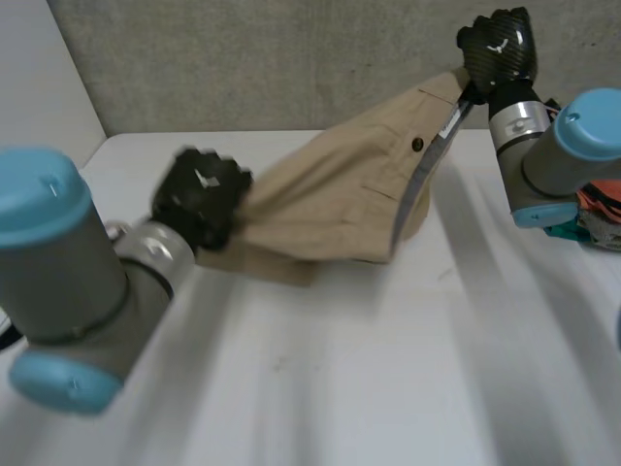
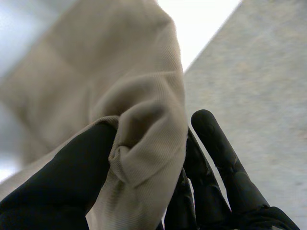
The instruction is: Fold the laundry.
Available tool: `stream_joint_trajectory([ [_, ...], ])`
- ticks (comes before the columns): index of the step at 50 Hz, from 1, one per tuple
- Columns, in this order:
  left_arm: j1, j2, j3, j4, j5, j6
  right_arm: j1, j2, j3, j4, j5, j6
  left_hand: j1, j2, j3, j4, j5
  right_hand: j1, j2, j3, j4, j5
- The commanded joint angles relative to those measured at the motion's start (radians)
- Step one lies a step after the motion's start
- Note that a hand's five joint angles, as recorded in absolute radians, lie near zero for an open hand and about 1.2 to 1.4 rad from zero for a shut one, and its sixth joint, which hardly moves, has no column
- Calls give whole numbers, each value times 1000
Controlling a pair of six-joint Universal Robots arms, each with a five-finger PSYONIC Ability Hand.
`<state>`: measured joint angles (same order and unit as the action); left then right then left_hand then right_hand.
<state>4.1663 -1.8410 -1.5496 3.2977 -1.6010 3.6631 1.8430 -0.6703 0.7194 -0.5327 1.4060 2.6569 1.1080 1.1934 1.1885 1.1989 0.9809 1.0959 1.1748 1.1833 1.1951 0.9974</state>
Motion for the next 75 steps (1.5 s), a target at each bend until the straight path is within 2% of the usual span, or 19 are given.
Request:
stream_joint_trajectory([
  [1,-152,-125,-104,134,-17,9,16,173,-103,-27,-122,106,-95,-180,-175,-186,-142,300,221,213,201,224],
  [3,-167,-159,-95,143,-34,15,16,178,-71,-18,-107,86,-338,-424,-419,-429,-386,256,177,169,157,180],
  [4,-170,-185,-89,138,-60,25,12,176,-34,-13,-84,66,-552,-637,-632,-643,-599,-67,-146,-154,-166,-143],
  [7,-166,-190,-86,122,-112,22,7,161,15,0,-39,31,-797,-882,-877,-888,-844,-641,-720,-728,-740,-717],
  [9,-160,-159,-90,105,-151,14,2,124,63,31,20,-3,-932,-1018,-1013,-1023,-980,-716,-795,-803,-815,-792],
  [13,-153,-48,-105,77,-148,-17,-7,-1,149,157,96,-14,-933,-1019,-1014,-1024,-981,-921,-1000,-1009,-1021,-997],
  [21,-63,169,-138,-78,32,-113,-22,-357,314,596,158,-11,-933,-1019,-1014,-1024,-981,-921,-1000,-1009,-1021,-997],
  [26,81,209,-124,-240,116,-162,-10,-460,412,801,188,-12,-918,-1004,-999,-1009,-966,-921,-1000,-1009,-1021,-997],
  [29,156,175,-113,-283,142,-196,-8,-505,489,888,163,-8,-877,-962,-958,-968,-924,-921,-1000,-1009,-1021,-997],
  [32,187,129,-109,-297,164,-228,-8,-534,552,915,113,3,-839,-924,-919,-930,-886,-921,-1000,-1009,-1021,-997],
  [37,206,-38,-75,-303,272,-303,47,-552,734,883,-53,82,-795,-880,-875,-886,-842,-921,-1000,-1009,-1021,-997],
  [42,189,-159,-27,-296,329,-319,116,-502,824,712,-58,196,-777,-863,-858,-868,-825,-895,-974,-982,-994,-971],
  [50,153,-303,69,-285,262,-310,228,-399,859,450,85,268,-648,-733,-729,-739,-695,-763,-842,-850,-862,-839],
  [52,137,-328,91,-277,237,-307,251,-355,847,401,145,259,-569,-654,-650,-660,-616,-716,-795,-803,-815,-792],
  [56,114,-359,114,-250,176,-294,274,-298,821,372,186,239,-308,-393,-388,-399,-355,-663,-742,-751,-762,-739],
  [61,80,-345,108,-190,115,-296,280,-265,807,332,200,204,216,131,136,125,169,28,-51,-59,-71,-48],
  [63,71,-325,99,-175,104,-291,278,-270,805,326,205,190,288,203,208,197,241,299,220,212,200,223],
  [64,66,-313,92,-167,98,-291,277,-275,807,321,206,183,288,203,208,197,241,300,221,213,201,224],
  [75,46,118,40,-113,-20,-160,176,-669,787,352,180,124,288,203,208,197,241,300,221,213,201,224],
])
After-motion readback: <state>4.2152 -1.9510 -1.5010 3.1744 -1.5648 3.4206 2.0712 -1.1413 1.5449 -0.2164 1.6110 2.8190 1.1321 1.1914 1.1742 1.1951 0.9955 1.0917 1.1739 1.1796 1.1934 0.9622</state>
